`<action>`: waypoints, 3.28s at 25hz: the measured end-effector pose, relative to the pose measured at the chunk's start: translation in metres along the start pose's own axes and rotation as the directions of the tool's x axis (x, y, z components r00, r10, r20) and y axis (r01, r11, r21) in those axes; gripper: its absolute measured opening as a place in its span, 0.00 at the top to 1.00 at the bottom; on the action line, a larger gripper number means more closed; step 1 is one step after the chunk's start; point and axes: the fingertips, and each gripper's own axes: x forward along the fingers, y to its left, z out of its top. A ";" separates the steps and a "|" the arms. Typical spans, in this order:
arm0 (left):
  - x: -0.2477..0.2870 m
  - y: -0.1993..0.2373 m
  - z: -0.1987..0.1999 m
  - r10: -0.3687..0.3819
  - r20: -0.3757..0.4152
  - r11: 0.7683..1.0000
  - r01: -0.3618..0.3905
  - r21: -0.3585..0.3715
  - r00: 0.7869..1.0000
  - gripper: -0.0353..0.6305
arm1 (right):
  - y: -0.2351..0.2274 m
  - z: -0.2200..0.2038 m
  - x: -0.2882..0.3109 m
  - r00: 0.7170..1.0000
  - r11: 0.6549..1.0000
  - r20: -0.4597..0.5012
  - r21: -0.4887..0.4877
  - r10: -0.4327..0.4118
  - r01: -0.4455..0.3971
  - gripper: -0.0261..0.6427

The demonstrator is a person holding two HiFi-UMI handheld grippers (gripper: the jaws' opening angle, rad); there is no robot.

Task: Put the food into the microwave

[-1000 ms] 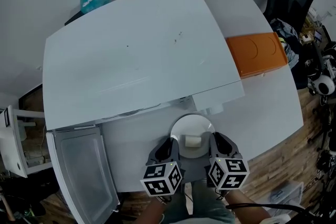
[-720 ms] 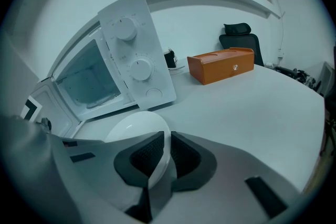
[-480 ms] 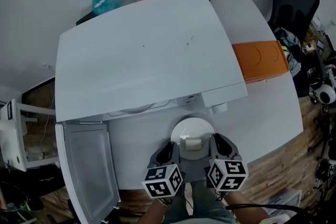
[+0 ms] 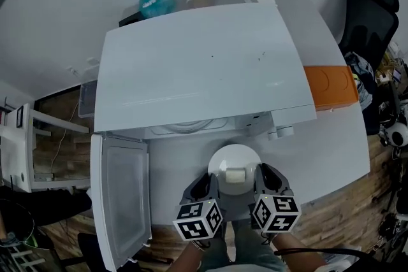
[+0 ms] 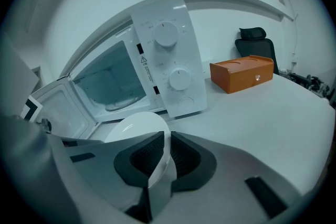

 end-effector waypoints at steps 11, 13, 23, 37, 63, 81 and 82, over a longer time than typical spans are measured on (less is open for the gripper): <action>-0.031 0.036 0.023 0.059 0.076 0.998 -0.057 -0.031 0.995 0.87 | 0.053 0.013 0.007 0.997 0.995 0.008 -0.060 0.080 -0.079 0.89; -0.035 0.041 0.027 0.065 0.091 0.997 -0.061 -0.039 0.994 0.88 | 0.061 0.016 0.008 0.996 0.994 0.012 -0.067 0.089 -0.088 0.89; -0.054 0.060 0.043 0.077 0.127 0.996 -0.070 -0.060 0.989 0.87 | 0.091 0.027 0.011 0.993 0.990 0.022 -0.084 0.114 -0.112 0.89; -0.046 0.085 0.066 0.106 0.154 0.992 -0.093 -0.088 0.982 0.88 | 0.112 0.038 0.036 0.990 0.990 0.047 -0.066 0.130 -0.127 0.89; -0.009 0.109 0.136 0.147 0.312 0.989 -0.128 -0.079 0.939 0.87 | 0.130 0.092 0.097 0.975 0.991 0.176 -0.028 0.135 -0.132 0.89; 0.019 0.110 0.178 0.150 0.414 0.985 -0.172 0.015 0.898 0.87 | 0.125 0.109 0.129 0.967 0.994 0.228 -0.032 0.113 -0.109 0.89; 0.020 0.111 0.179 0.152 0.419 0.984 -0.176 0.020 0.895 0.88 | 0.125 0.109 0.130 0.967 0.994 0.230 -0.032 0.112 -0.107 0.89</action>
